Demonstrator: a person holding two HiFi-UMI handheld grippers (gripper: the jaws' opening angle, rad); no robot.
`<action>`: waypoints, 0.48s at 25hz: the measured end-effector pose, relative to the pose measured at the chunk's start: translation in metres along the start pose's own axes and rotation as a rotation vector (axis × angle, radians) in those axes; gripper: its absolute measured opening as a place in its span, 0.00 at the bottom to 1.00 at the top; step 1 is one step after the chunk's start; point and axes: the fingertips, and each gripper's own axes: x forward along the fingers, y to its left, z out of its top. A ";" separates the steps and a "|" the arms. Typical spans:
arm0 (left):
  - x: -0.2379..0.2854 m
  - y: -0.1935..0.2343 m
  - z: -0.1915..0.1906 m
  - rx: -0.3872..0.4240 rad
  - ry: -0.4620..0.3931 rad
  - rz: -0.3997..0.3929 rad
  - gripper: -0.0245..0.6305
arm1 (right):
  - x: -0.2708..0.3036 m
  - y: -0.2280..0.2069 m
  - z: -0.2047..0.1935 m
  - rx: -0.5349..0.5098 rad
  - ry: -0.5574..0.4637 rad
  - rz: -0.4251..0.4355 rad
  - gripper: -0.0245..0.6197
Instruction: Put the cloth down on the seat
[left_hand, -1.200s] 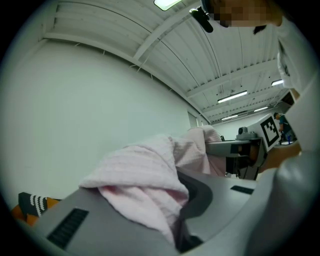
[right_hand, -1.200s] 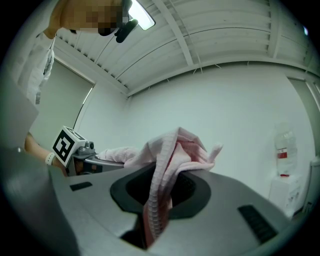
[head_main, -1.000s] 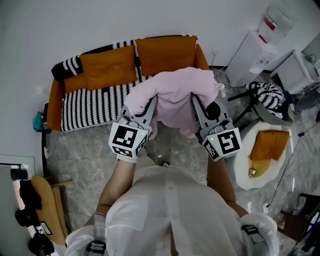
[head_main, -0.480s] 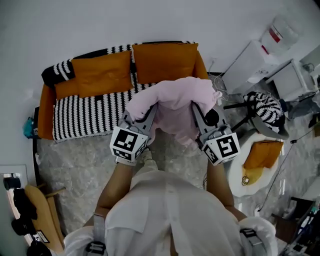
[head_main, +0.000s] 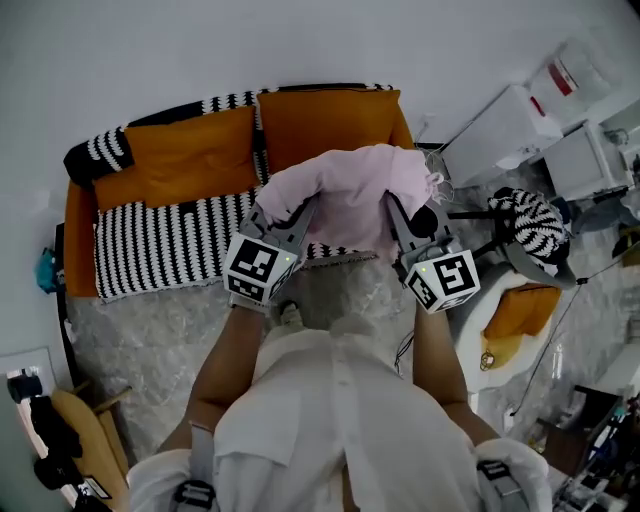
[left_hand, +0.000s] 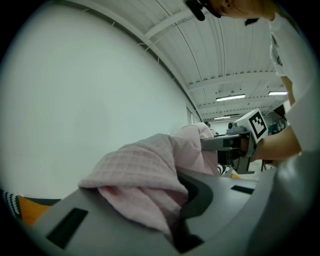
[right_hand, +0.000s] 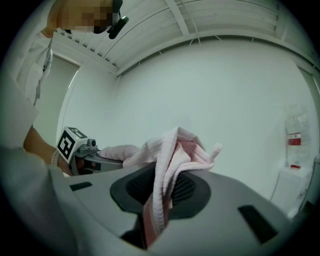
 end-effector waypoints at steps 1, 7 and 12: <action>0.007 0.004 -0.005 -0.006 0.009 -0.001 0.12 | 0.006 -0.006 -0.006 0.003 0.010 0.005 0.15; 0.049 0.021 -0.039 -0.072 0.046 0.016 0.14 | 0.036 -0.046 -0.042 0.047 0.040 0.039 0.15; 0.093 0.045 -0.089 -0.147 0.130 0.066 0.19 | 0.074 -0.085 -0.086 0.121 0.084 0.094 0.15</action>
